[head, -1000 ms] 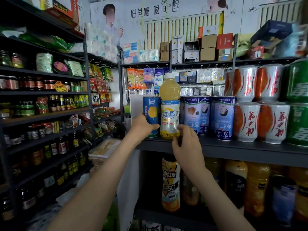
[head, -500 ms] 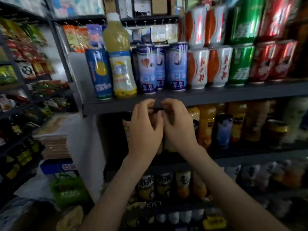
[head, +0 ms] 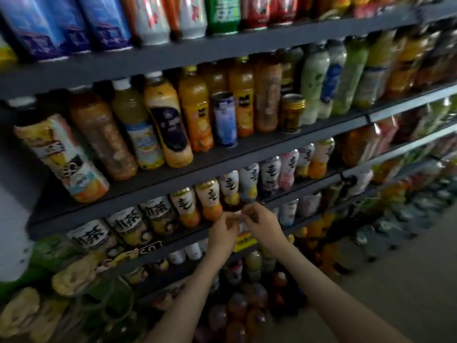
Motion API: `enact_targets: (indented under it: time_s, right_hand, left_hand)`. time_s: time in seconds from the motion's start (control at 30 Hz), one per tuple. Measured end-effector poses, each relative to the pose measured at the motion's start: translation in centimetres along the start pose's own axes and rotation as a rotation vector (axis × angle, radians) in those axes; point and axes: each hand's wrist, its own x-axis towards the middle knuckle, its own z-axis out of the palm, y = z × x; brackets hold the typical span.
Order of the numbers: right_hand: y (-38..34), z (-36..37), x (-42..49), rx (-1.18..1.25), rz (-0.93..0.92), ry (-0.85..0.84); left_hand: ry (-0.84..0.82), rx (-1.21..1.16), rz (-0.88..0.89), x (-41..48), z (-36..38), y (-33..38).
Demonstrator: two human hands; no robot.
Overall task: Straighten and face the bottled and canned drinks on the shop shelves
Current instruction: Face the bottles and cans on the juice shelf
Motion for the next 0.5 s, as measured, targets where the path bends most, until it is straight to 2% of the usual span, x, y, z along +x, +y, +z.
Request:
enact_targets:
  time_s: [0.17, 0.33, 0.5]
  right_hand:
    - [9.9, -7.1, -0.8, -0.063, 0.128, 0.0]
    - [19.2, -16.7, -1.6, -0.058, 0.197, 0.055]
    - [25.7, -24.9, -1.3, -0.014, 0.282, 0.141]
  left_hand:
    - [-0.061, 0.02, -0.142, 0.4, 10.8, 2.8]
    - [-0.082, 0.071, -0.117, 0.4, 22.7, 8.3]
    - [-0.126, 0.108, -0.107, 0.8, 31.2, 13.4]
